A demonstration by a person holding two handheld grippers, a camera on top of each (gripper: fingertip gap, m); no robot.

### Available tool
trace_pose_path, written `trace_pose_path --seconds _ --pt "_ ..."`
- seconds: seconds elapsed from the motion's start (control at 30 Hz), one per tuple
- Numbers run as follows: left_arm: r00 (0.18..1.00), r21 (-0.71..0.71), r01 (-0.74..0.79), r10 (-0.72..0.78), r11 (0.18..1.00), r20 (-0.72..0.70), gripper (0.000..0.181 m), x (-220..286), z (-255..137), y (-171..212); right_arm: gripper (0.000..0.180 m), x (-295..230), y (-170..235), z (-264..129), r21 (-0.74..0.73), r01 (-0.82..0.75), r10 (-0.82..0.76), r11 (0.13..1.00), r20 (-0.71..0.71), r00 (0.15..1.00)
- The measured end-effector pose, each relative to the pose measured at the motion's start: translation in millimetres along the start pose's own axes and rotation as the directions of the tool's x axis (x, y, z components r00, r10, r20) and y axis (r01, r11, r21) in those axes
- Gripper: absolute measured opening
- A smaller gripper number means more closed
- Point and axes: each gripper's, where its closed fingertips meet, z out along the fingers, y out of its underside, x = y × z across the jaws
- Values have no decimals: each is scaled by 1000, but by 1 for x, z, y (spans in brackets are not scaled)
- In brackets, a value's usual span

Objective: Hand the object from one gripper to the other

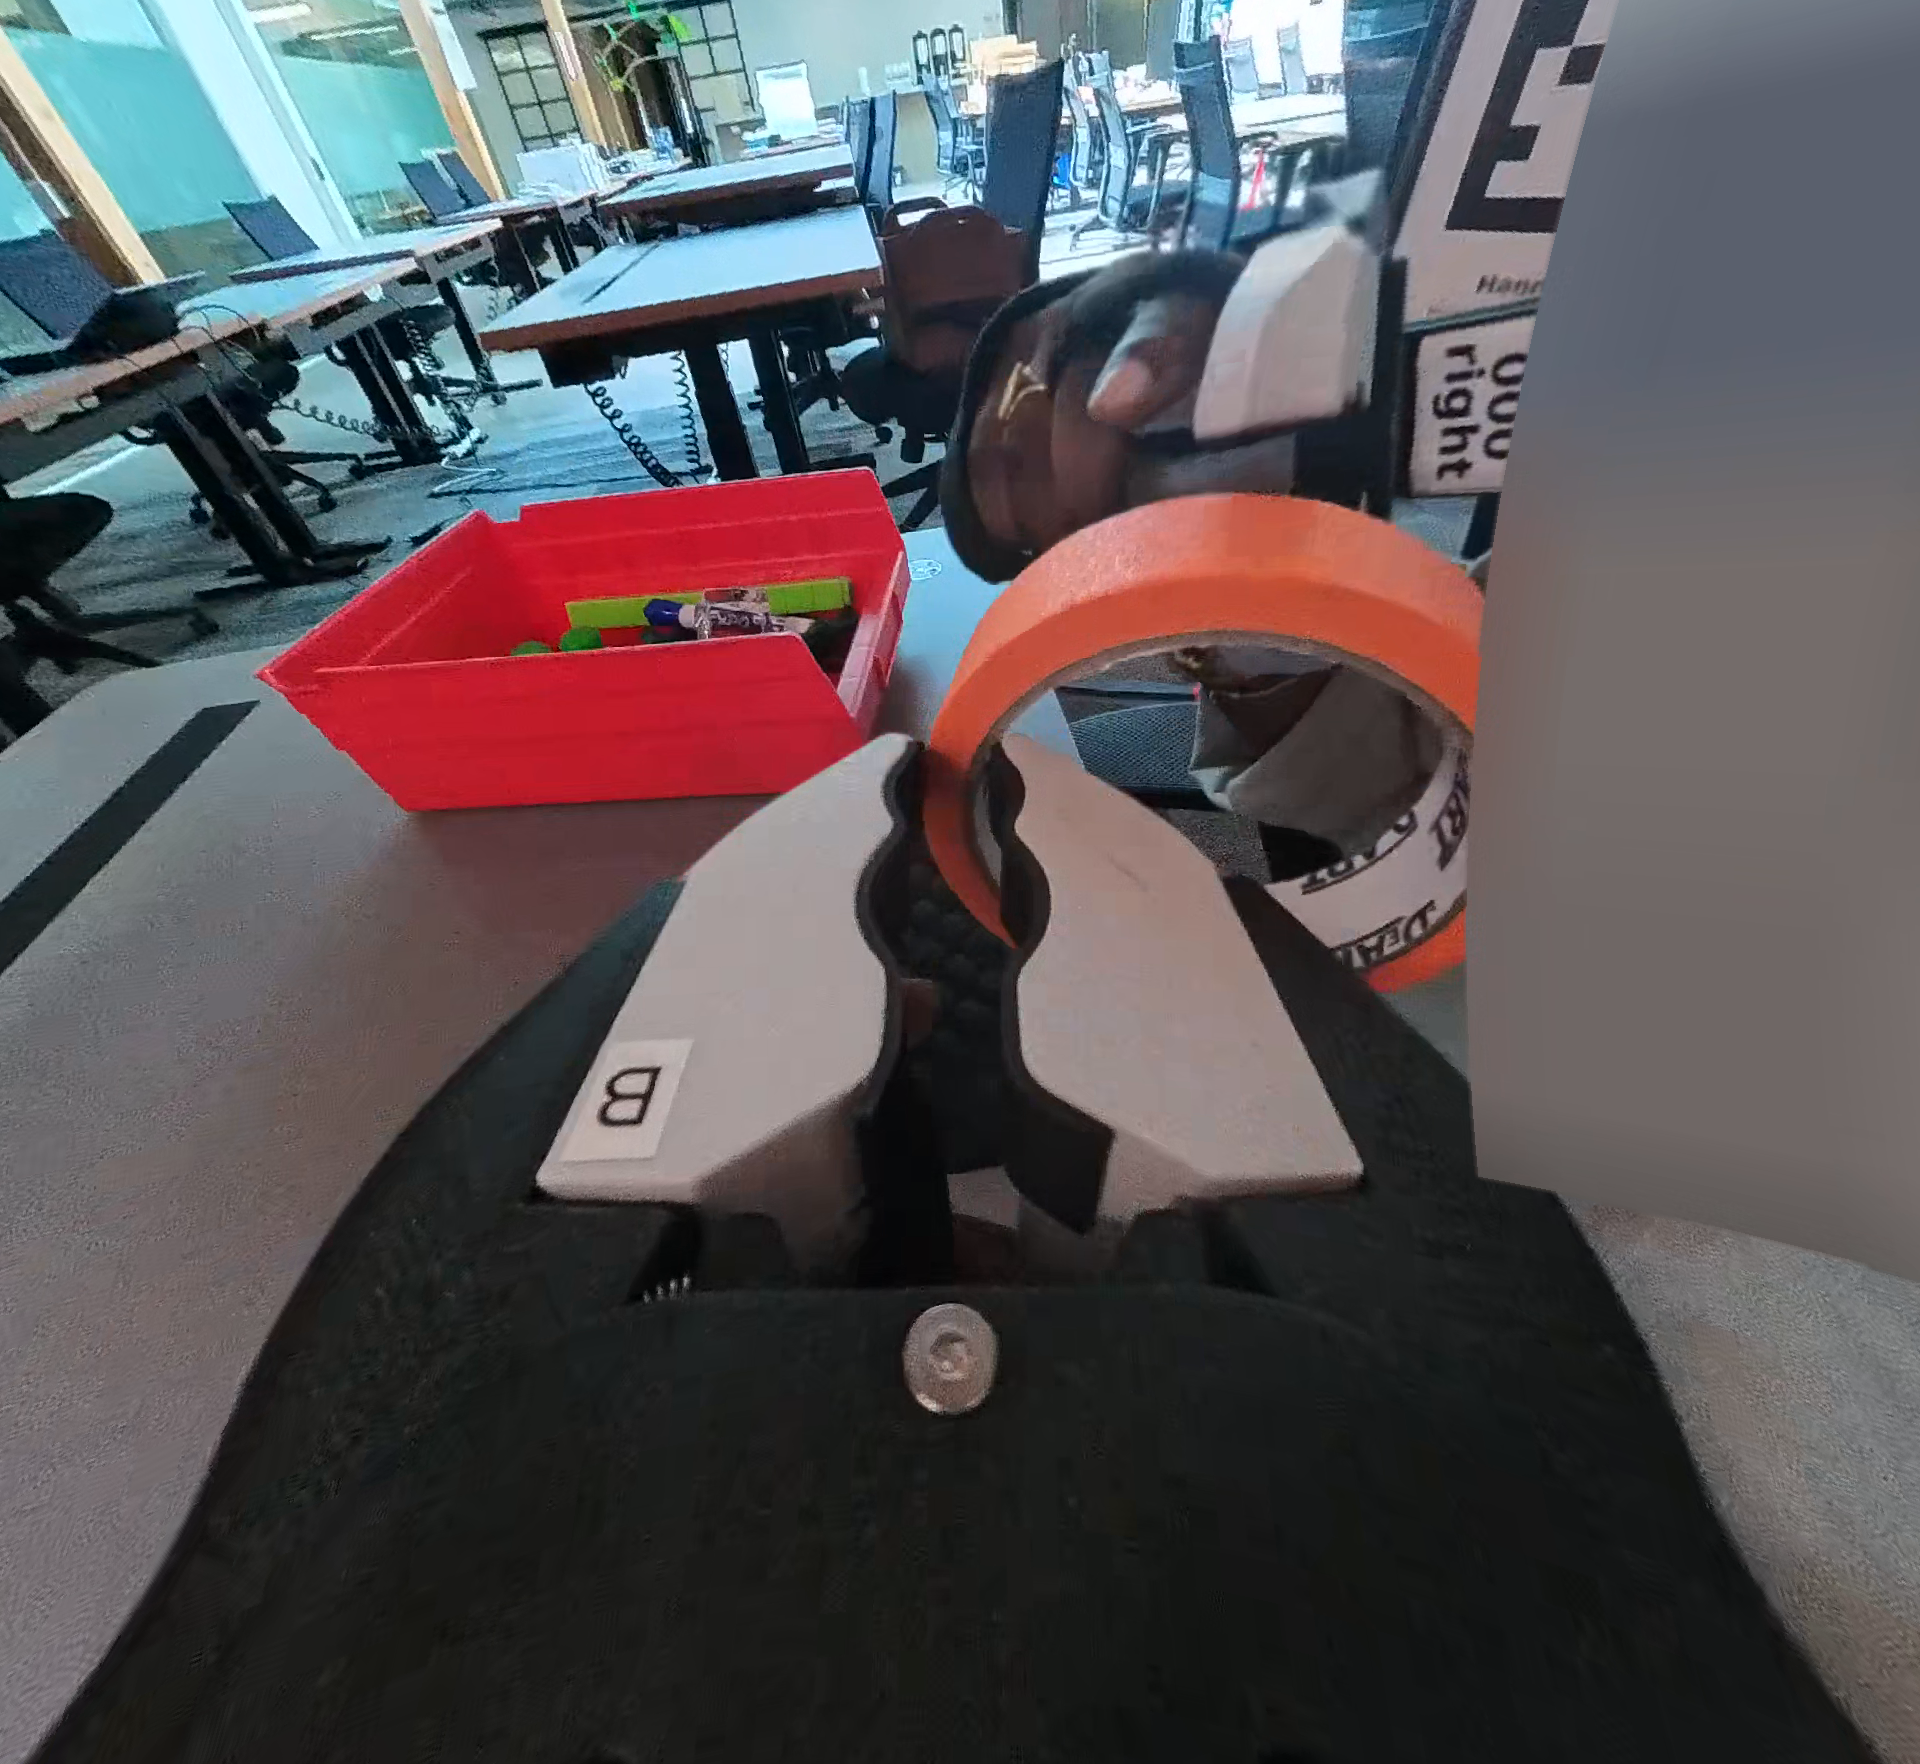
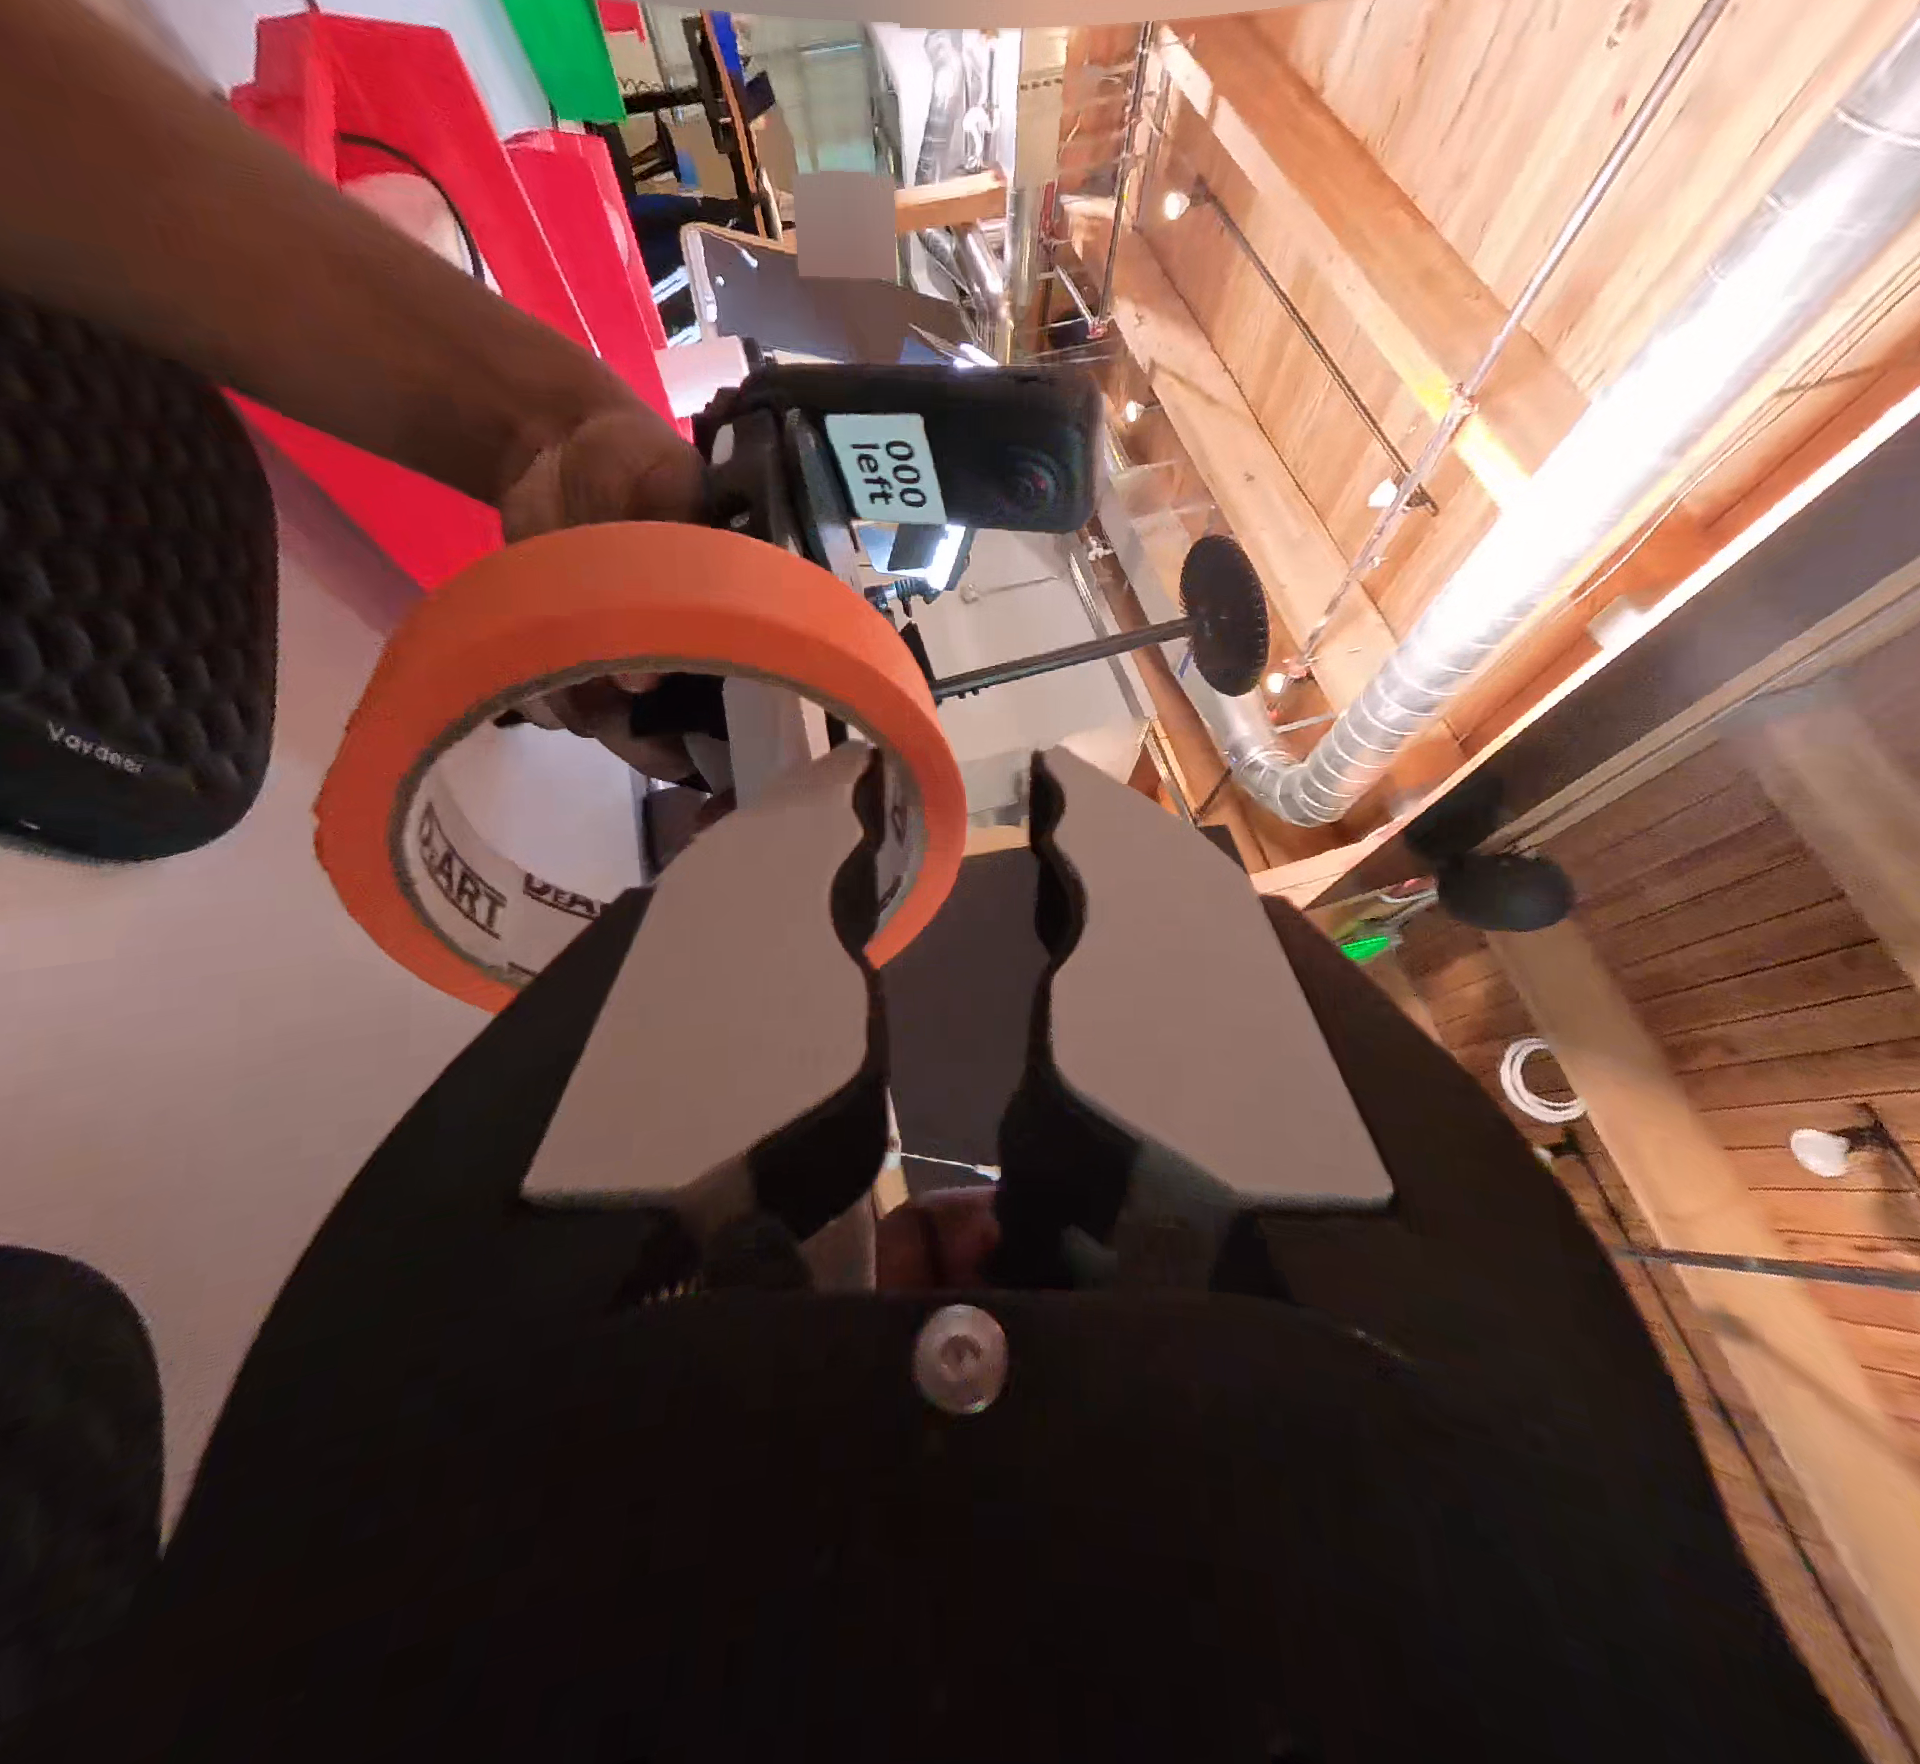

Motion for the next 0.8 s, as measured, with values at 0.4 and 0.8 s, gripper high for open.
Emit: trace_pose_path --seconds 0.4,0.8 --pt "609 13 -763 712 646 350 59 20 -21 -44 10 -20 50 8 -330 -863 924 382 150 351" --pt "561 14 -802 744 598 362 19 26 -18 -48 10 -48 49 11 -464 -886 974 19 207 -87"
